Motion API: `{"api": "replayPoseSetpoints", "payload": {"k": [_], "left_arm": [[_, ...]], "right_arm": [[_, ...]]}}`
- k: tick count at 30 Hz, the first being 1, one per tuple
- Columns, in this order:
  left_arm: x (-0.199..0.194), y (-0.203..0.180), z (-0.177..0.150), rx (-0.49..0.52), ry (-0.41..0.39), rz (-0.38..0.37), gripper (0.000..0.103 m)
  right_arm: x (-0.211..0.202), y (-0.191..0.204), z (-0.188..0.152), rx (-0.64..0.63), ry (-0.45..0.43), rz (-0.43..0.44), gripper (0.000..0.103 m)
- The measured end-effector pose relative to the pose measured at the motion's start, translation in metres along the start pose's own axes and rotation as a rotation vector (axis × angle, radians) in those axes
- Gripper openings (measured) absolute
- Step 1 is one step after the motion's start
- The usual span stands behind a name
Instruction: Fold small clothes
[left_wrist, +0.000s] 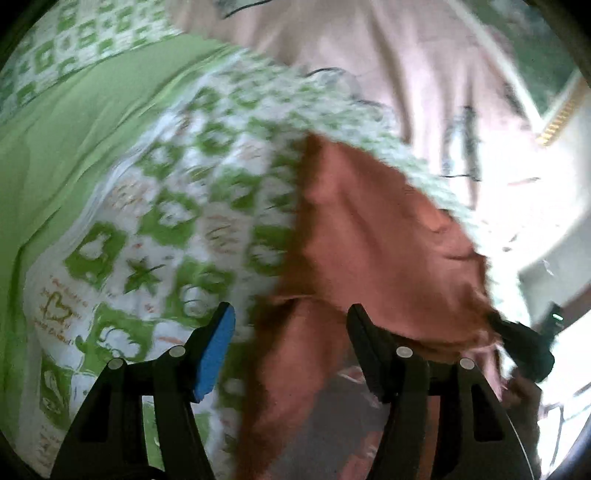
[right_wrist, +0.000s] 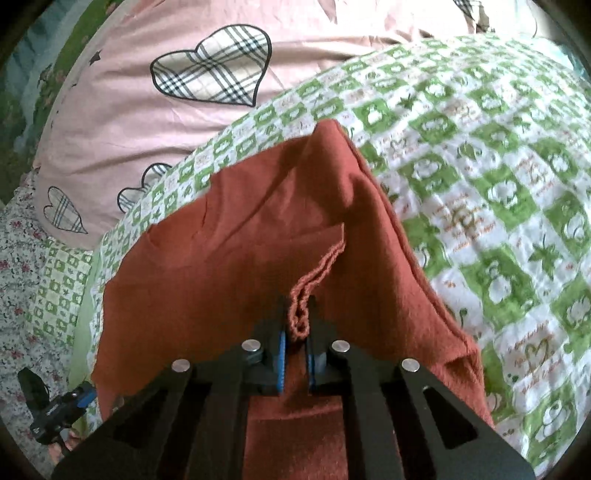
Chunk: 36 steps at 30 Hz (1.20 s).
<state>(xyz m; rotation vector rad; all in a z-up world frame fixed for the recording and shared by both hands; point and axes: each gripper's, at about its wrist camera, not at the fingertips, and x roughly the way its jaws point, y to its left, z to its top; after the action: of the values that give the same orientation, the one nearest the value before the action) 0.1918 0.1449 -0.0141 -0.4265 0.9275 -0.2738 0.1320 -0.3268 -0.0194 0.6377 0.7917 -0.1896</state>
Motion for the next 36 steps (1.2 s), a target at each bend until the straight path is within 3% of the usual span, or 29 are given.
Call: {"api": "replayPoseSetpoints", "payload": {"k": [2, 6, 11, 12, 13, 14, 16, 18, 20, 24, 26, 30, 33, 36], "left_arm": [[-0.001, -0.006, 0.011, 0.025, -0.014, 0.001, 0.083], [0.034, -0.014, 0.047, 0.034, 0.006, 0.043, 0.083], [0.103, -0.014, 0.088, 0.045, 0.113, 0.078, 0.080], [0.110, -0.016, 0.092, 0.066, 0.109, 0.096, 0.070], [0.111, -0.020, 0.092, 0.099, 0.092, 0.117, 0.052], [0.110, -0.022, 0.093, 0.119, 0.086, 0.118, 0.007], [0.100, -0.019, 0.098, 0.084, 0.041, 0.075, 0.006], [0.086, -0.018, 0.098, 0.092, -0.034, 0.102, 0.000], [0.090, -0.009, 0.098, 0.060, -0.034, 0.141, 0.000], [0.100, 0.008, 0.097, 0.013, 0.009, 0.153, 0.000], [0.087, 0.006, 0.093, 0.010, 0.000, 0.122, 0.000], [0.056, -0.006, 0.079, 0.033, -0.019, 0.098, 0.005], [0.030, -0.014, 0.055, 0.048, -0.015, 0.077, 0.020], [0.009, -0.021, 0.021, 0.068, 0.004, 0.075, 0.030]], "right_arm": [[0.000, -0.001, -0.001, 0.000, 0.002, 0.002, 0.022], [0.001, -0.003, -0.002, 0.012, 0.007, 0.000, 0.022], [0.002, -0.003, -0.004, 0.012, 0.007, -0.002, 0.023], [0.003, -0.002, -0.004, 0.002, 0.004, -0.002, 0.023], [0.004, 0.000, -0.006, -0.016, 0.001, -0.002, 0.022], [0.005, 0.004, -0.006, -0.035, 0.003, -0.003, 0.011], [0.000, 0.016, -0.004, -0.094, -0.031, 0.030, 0.007], [-0.011, 0.032, -0.002, -0.175, -0.099, 0.042, 0.007], [-0.010, 0.041, -0.001, -0.231, -0.103, -0.047, 0.007], [0.013, 0.021, -0.001, -0.187, 0.013, -0.153, 0.011], [0.005, 0.009, -0.003, -0.143, 0.009, -0.133, 0.020], [-0.031, -0.003, -0.008, -0.132, -0.049, -0.154, 0.024], [-0.059, -0.007, -0.016, -0.125, -0.060, -0.123, 0.025], [-0.079, -0.007, -0.028, -0.153, -0.060, -0.103, 0.034]]}}
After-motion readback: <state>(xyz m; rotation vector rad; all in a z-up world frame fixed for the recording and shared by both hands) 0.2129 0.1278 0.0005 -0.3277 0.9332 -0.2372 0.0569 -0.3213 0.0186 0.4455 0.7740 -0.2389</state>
